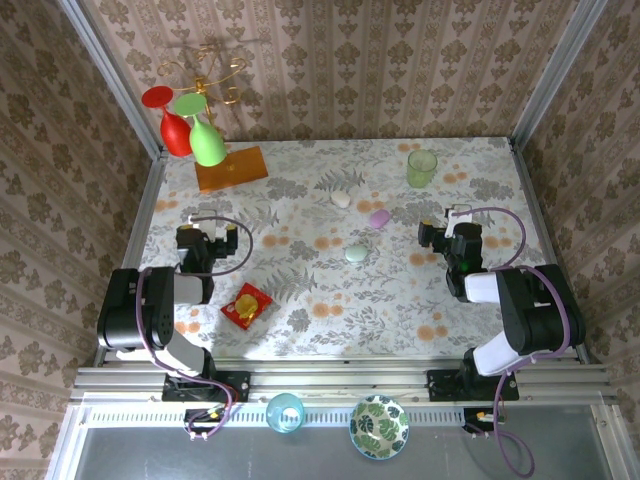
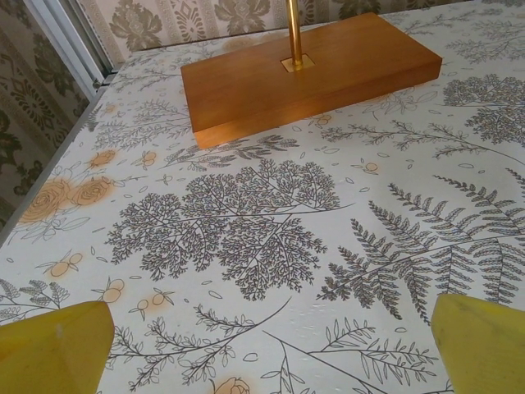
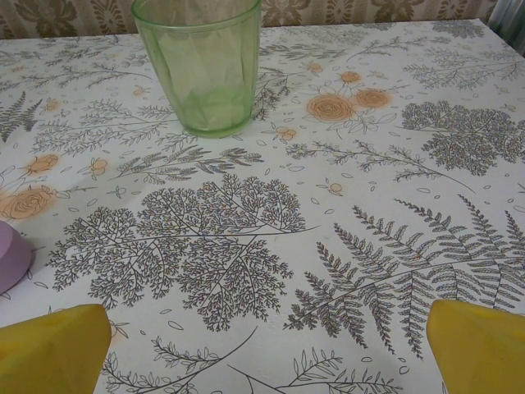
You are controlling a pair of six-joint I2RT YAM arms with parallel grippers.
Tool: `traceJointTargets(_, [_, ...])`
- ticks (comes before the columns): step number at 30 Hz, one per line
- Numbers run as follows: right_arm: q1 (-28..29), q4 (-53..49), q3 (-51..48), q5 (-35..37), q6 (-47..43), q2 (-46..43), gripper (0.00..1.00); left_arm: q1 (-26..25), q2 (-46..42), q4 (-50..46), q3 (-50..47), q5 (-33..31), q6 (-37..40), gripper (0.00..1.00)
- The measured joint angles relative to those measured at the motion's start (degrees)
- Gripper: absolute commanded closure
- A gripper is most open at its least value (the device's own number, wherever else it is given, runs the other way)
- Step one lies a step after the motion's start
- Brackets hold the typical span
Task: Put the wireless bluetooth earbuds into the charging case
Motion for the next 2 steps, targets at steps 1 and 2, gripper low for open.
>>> traceJointTargets(1, [0.0,0.0,0.0,0.0,0.0,0.0,0.00,0.0,0.0,0.0,0.0,0.1,0.0,0.00])
traceJointTargets(2, [0.0,0.0,0.0,0.0,0.0,0.0,0.00,0.0,0.0,0.0,0.0,0.2,0.0,0.00])
